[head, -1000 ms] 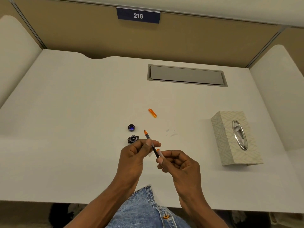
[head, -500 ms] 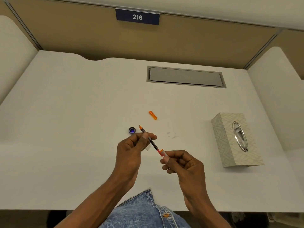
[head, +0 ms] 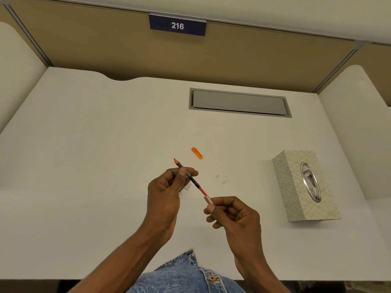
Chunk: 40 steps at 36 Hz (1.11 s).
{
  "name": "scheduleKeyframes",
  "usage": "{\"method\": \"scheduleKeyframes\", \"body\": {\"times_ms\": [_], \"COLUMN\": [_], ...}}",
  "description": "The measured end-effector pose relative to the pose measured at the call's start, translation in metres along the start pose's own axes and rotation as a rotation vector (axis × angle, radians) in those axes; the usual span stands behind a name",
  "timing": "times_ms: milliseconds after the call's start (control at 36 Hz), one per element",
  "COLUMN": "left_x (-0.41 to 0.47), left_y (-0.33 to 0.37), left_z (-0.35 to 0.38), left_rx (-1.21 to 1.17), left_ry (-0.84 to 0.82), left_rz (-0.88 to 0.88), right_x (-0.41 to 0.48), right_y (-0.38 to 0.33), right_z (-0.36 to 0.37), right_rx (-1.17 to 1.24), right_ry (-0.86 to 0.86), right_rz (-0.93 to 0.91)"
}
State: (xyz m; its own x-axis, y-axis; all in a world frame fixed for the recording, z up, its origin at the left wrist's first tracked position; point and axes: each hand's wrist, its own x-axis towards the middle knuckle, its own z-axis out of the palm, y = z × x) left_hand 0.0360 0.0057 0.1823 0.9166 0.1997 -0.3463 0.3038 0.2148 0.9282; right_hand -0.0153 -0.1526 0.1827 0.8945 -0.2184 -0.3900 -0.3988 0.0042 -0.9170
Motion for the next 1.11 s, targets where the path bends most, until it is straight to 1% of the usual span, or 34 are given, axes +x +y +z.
{"method": "scheduleKeyframes", "body": {"times_ms": [333, 528, 722, 944, 1111], "left_x": [0.005, 0.004, 0.003, 0.000, 0.005], "left_y": [-0.007, -0.011, -0.014, -0.016, -0.015], "left_z": [0.000, -0.001, 0.000, 0.001, -0.001], "left_rx": [-0.010, 0.003, 0.068, 0.096, 0.099], "left_ry": [0.011, -0.024, -0.065, -0.096, -0.069], "left_rz": [-0.021, -0.042, -0.051, -0.074, -0.081], "right_x": [0.005, 0.008, 0.010, 0.014, 0.017], "right_y": [-0.006, -0.010, -0.010, -0.009, -0.004], "right_z": [0.000, 0.003, 0.009, 0.014, 0.016], "right_rx": [-0.027, -0.022, -0.010, 0.025, -0.057], "right_ry": [0.003, -0.006, -0.029, -0.019, 0.014], "right_rz": [0.023, 0.025, 0.021, 0.020, -0.003]}}
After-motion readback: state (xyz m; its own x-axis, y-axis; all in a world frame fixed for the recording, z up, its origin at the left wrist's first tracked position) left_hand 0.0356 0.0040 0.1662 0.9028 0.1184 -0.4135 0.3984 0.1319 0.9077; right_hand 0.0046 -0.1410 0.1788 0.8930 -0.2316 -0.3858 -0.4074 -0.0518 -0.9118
